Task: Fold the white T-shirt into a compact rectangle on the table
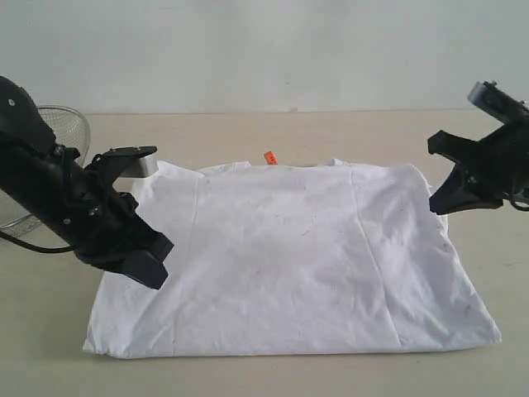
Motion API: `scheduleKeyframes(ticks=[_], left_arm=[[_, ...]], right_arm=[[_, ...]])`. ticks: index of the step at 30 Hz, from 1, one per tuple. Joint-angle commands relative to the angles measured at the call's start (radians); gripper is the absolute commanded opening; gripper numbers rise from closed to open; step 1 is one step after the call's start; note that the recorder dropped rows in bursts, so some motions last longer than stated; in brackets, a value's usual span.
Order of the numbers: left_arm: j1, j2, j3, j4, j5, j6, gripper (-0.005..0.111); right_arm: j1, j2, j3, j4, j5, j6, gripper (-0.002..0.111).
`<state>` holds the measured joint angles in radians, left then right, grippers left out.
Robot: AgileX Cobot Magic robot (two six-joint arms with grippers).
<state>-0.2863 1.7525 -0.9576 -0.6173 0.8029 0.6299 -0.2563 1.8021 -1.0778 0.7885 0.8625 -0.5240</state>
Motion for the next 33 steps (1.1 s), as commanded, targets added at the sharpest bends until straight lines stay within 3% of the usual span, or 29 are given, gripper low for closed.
scheduleKeyframes(ticks=[1,9,33], left_arm=[[-0.003,-0.001,-0.002,-0.014,0.004,-0.002,0.005],[-0.003,-0.001,-0.002,-0.014,0.002,-0.002,0.005],[-0.003,-0.001,-0.002,-0.014,0.008,0.005,0.005]], right_arm=[[-0.063,0.043,-0.001,0.091,0.06,-0.082,0.002],[-0.082,0.06,-0.001,0.092,0.007,-0.172,0.057],[-0.082,0.249,-0.001,0.065,-0.047,-0.206,0.058]])
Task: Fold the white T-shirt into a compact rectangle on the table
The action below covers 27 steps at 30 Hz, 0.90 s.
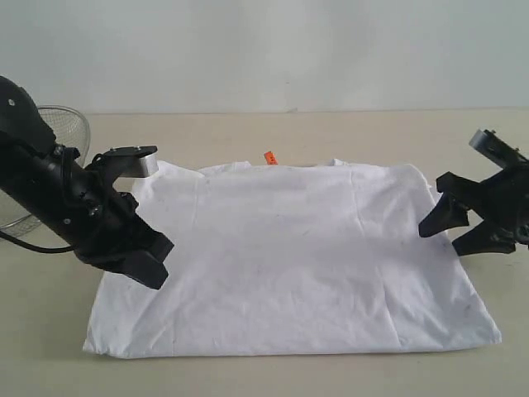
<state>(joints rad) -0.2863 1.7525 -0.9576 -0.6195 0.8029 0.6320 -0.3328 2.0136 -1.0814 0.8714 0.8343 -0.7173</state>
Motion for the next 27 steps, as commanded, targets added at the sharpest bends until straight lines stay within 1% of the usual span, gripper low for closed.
scheduleKeyframes(ticks=[1,22,24,27], left_arm=[[-0.003,-0.001,-0.002,-0.011,0.008,0.003,0.005],[-0.003,-0.001,-0.002,-0.011,0.001,0.003,0.005],[-0.003,-0.001,-0.002,-0.011,0.001,0.003,0.005],[-0.003,-0.001,-0.002,-0.011,0.001,0.003,0.005]], right_arm=[[-0.006,0.043,0.003,-0.018,-0.019,-0.013,0.058],[-0.006,0.095,0.003,0.013,0.011,-0.041,0.058],[-0.006,0.095,0.003,0.013,0.02,-0.041,0.053],[-0.006,0.095,0.003,0.013,0.024,-0.041,0.039]])
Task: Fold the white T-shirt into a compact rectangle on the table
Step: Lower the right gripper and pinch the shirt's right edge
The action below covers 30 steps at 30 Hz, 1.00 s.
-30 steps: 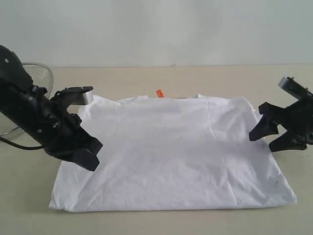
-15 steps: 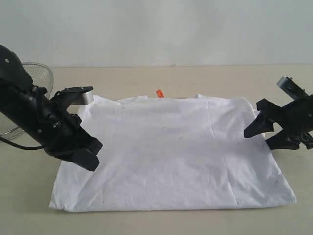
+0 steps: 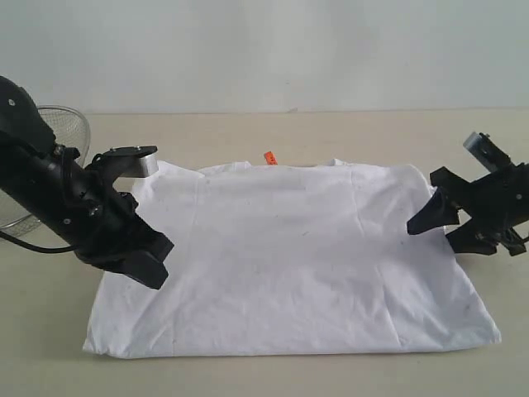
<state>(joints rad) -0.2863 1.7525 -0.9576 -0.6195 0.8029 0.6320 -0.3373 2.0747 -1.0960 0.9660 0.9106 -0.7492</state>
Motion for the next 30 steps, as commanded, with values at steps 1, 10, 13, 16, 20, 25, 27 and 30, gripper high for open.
scheduleKeyframes(ticks=[1,10,13,16,20,25,27,30], left_arm=[[-0.003,-0.001,-0.002,-0.011,0.001,0.003,0.005],[-0.003,-0.001,-0.002,-0.011,0.001,0.003,0.005],[-0.003,-0.001,-0.002,-0.008,0.001,0.013,0.005],[-0.003,-0.001,-0.002,-0.005,0.001,0.015,0.005],[-0.003,-0.016,-0.002,0.002,-0.005,0.015,0.005],[-0.003,-0.087,-0.002,0.003,-0.02,0.015,0.005],[-0.003,-0.113,-0.002,0.003,-0.02,0.015,0.005],[-0.003,-0.151,-0.002,0.003,-0.016,0.015,0.005]], right_arm=[[-0.001,0.034,0.017,-0.081,-0.052,-0.009,0.033],[-0.001,0.027,0.017,-0.077,-0.042,0.007,0.0],[-0.001,-0.002,0.017,-0.053,-0.016,0.007,0.0],[-0.001,-0.03,0.017,-0.042,0.002,0.007,0.0],[-0.001,-0.054,0.017,-0.015,0.035,0.009,0.0],[-0.001,-0.086,0.017,-0.023,0.038,0.023,0.0],[-0.001,-0.091,0.017,-0.041,0.038,0.039,0.0],[-0.001,-0.091,0.017,-0.085,0.033,0.074,0.0]])
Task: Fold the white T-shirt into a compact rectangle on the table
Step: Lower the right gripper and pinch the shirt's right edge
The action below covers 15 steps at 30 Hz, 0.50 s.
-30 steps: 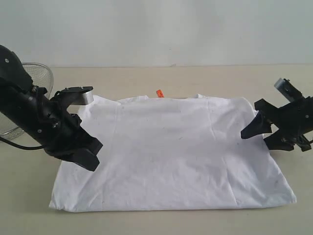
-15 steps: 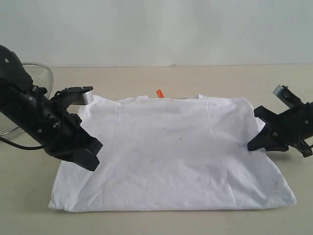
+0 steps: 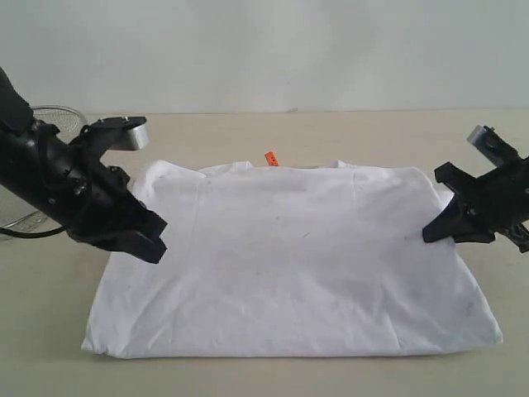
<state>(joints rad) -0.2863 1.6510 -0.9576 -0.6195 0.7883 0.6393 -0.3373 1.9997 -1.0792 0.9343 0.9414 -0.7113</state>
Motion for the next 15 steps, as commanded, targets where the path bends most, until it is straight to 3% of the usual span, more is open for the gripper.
scheduleKeyframes(ticks=[1,15], left_arm=[[-0.003,-0.064,-0.002,0.003,0.002,0.008,0.005],[-0.003,-0.236,-0.002,0.012,0.02,0.004,0.005]], right_arm=[[-0.003,-0.016,0.0,-0.067,-0.002,0.052,0.0],[-0.091,-0.016,0.0,-0.083,0.024,0.082,0.0]])
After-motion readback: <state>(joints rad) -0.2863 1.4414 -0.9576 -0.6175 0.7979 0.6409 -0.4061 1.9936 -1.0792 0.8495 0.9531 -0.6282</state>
